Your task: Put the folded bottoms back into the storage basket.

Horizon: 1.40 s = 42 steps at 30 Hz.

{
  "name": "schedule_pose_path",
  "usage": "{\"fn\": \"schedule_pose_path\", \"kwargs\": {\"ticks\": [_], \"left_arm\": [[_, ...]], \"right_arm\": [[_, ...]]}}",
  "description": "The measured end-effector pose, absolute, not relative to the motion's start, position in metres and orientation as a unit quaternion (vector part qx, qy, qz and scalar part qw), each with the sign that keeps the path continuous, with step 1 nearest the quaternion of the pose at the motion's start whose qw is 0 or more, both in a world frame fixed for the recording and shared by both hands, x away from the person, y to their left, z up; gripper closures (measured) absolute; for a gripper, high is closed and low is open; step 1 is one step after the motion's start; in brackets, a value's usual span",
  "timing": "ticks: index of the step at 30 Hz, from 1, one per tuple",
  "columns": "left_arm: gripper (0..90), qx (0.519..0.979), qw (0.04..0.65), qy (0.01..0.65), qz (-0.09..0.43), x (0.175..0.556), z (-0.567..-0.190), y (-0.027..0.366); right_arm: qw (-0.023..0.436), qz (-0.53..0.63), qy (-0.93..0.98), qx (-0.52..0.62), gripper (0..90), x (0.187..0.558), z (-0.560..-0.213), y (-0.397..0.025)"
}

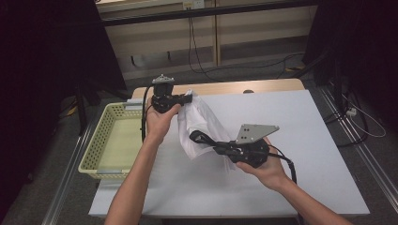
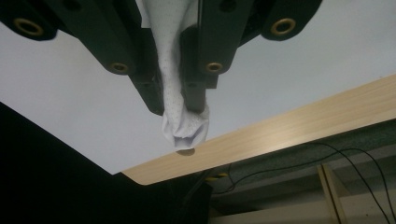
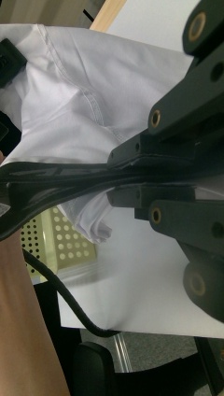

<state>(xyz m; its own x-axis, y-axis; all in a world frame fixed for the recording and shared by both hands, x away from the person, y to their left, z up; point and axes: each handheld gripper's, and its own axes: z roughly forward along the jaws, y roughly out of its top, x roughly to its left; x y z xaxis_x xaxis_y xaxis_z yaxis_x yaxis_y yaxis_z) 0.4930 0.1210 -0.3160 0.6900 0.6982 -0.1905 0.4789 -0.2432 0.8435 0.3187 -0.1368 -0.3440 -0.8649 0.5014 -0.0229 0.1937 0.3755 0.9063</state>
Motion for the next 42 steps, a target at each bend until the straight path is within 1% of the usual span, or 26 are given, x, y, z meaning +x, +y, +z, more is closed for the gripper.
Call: {"fn": "schedule_pose_path", "kwargs": {"ticks": [16,29,34,42], "left_arm": [[82.2,0.775,0.485,0.382,0.132,0.495,-0.301,0.136],[82.2,0.767,0.487,0.392,0.144,0.498,-0.291,0.158],[82.2,0.761,0.494,0.397,0.139,0.500,-0.289,0.163],[82.2,0.758,0.494,0.399,0.150,0.502,-0.284,0.170]], "right_arm": [[0.141,0.532,0.810,0.204,80.9,0.327,-0.337,-0.121],[0.144,0.537,0.809,0.189,80.9,0.336,-0.326,-0.104],[0.145,0.538,0.810,0.185,80.9,0.338,-0.324,-0.099],[0.147,0.541,0.808,0.179,80.9,0.341,-0.318,-0.091]]}}
